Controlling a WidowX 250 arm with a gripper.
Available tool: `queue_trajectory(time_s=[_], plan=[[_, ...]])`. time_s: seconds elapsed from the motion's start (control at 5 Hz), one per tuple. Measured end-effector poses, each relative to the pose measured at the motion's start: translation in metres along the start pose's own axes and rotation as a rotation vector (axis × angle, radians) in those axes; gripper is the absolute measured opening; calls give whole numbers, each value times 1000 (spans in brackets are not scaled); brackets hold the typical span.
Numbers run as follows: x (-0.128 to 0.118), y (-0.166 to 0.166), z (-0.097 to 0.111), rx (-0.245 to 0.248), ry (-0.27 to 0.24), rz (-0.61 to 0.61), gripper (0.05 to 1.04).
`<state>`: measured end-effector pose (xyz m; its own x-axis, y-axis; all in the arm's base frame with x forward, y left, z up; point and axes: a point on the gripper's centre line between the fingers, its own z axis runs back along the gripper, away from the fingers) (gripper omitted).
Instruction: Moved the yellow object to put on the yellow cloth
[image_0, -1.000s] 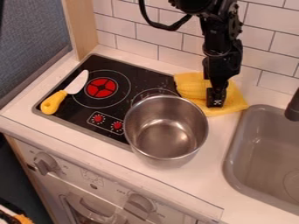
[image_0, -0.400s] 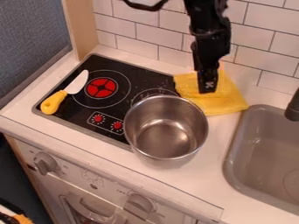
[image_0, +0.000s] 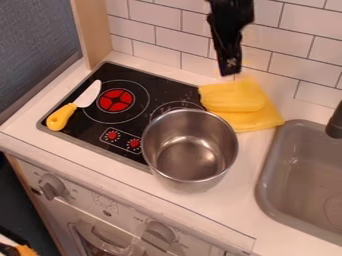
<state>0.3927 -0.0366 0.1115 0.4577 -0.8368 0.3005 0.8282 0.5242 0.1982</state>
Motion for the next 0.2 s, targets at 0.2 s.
queue_trajectory(time_s=[0.2], plan=[[-8, -1, 25, 0, -15, 18, 1000]])
